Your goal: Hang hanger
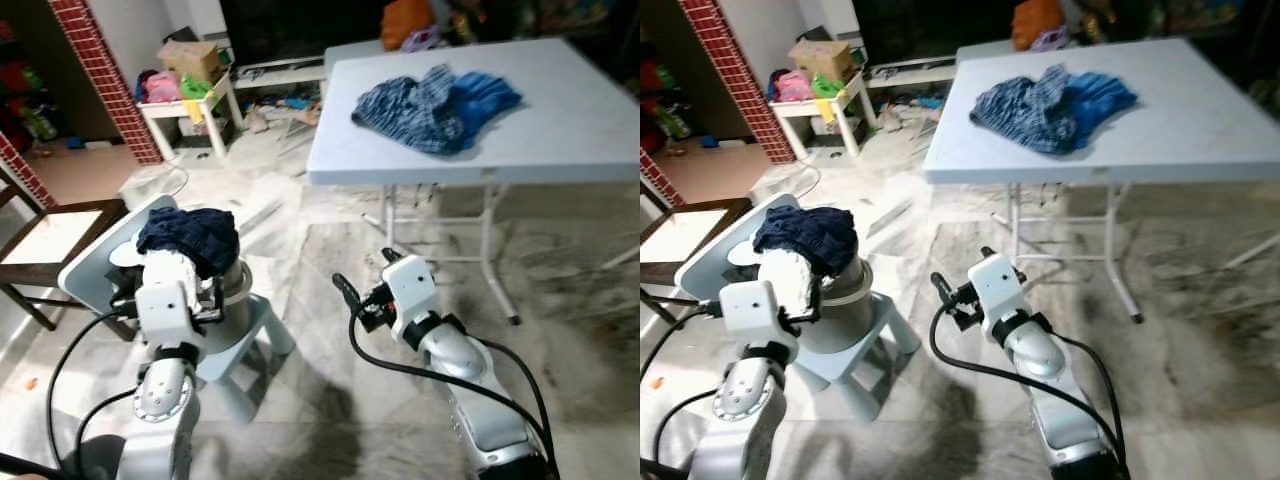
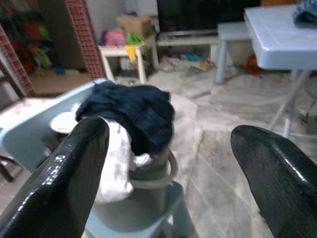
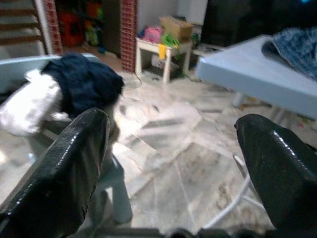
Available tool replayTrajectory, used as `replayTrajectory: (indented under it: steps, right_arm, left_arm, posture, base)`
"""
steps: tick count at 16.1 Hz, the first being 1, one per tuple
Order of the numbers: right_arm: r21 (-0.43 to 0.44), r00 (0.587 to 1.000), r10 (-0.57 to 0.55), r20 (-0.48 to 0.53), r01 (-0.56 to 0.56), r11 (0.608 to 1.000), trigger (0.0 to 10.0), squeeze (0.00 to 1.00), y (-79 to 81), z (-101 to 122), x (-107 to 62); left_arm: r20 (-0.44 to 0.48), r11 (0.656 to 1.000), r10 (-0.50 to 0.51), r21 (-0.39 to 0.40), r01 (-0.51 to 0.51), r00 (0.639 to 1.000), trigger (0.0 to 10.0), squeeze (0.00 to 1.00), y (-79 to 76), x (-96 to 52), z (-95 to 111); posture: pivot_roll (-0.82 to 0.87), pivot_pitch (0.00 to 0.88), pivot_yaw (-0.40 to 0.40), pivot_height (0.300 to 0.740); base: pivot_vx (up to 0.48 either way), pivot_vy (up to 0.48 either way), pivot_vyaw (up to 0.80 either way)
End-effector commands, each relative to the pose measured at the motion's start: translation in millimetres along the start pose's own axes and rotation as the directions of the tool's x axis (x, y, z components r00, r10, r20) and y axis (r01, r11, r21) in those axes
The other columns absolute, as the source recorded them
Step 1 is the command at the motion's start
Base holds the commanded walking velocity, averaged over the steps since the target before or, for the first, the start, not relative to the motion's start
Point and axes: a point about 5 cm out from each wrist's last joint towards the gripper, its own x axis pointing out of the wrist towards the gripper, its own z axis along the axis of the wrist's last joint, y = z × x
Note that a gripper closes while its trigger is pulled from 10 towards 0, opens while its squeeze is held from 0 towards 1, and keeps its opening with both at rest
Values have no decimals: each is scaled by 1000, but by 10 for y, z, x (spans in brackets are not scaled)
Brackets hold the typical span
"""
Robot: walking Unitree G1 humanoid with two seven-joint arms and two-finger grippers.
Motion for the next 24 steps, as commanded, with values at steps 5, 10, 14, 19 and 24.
replayTrajectory:
  steps: [5,10,14,19,24]
  right_arm:
    - [4,995,-26,94,26,1000,10000,0,10,195,61]
    - [-34,995,59,77,-57,998,10000,0,-1,215,171]
    - [-69,982,156,110,-149,986,10000,0,98,363,449]
    - [-29,970,223,101,-221,975,10000,0,177,301,455]
    - [-27,980,185,79,-184,983,10000,0,84,240,389]
  left_arm:
    - [-44,999,32,-39,-34,999,10000,0,52,82,-32]
    - [46,1000,-4,2,4,999,10000,0,-16,18,83]
    - [60,997,75,-14,-74,995,10000,0,105,-89,57]
    - [57,991,126,-58,-122,990,10000,0,203,-178,30]
    - [77,995,96,-48,-93,992,10000,0,237,-188,82]
  posture:
    - [-152,0,111,740]
    - [-62,0,-73,740]
    - [3,0,-128,740]
    - [38,0,-96,740]
    - [29,0,-52,740]
  base:
    - [188,218,0]
    - [0,0,0]
    - [0,0,0]
    - [0,0,0]
    - [233,0,0]
